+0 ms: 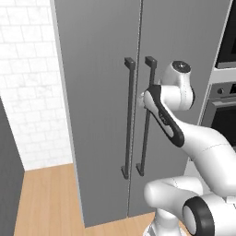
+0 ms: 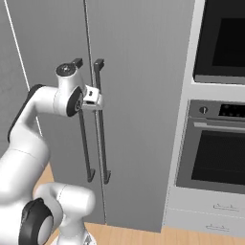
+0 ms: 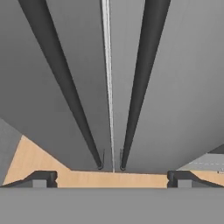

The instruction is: Take the strawberry from the fridge and place it on top of the pancake, located on the dining counter.

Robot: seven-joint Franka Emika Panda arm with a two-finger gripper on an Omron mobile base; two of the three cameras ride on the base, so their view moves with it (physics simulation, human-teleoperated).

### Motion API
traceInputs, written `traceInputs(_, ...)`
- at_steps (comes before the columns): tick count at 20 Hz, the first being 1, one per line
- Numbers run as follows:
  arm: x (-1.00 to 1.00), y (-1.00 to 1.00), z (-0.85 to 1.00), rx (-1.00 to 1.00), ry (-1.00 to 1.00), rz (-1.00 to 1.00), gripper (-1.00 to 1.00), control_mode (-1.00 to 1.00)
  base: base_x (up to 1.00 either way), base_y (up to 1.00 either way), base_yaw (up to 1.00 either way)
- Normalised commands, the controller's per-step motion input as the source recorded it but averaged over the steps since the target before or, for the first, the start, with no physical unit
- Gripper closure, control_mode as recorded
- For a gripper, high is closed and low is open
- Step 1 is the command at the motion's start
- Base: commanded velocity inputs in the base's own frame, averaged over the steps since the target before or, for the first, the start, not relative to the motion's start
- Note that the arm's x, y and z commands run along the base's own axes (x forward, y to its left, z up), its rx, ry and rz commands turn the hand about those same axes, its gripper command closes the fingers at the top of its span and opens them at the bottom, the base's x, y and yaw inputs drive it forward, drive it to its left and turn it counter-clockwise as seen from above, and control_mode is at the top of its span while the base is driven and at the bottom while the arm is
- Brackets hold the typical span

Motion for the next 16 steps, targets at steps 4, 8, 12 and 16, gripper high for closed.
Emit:
traceInputs(4, 0.69, -0.22, 0.00, 0.01, -0.09, -0.03, -1.00, -1.00, 0.00, 0.00, 0.00)
traceInputs(8, 0.67, -0.17, 0.00, 0.00, -0.01, 0.00, -1.00, -1.00, 0.00, 0.00, 0.00)
traceInputs(12, 0.52, -0.20, 0.00, 0.00, -0.02, 0.00, -1.00, -1.00, 0.00, 0.00, 0.00)
traceInputs(16, 0.46, -0.01, -0.06, 0.00, -0.07, 0.00, -1.00, -1.00, 0.00, 0.00, 0.00)
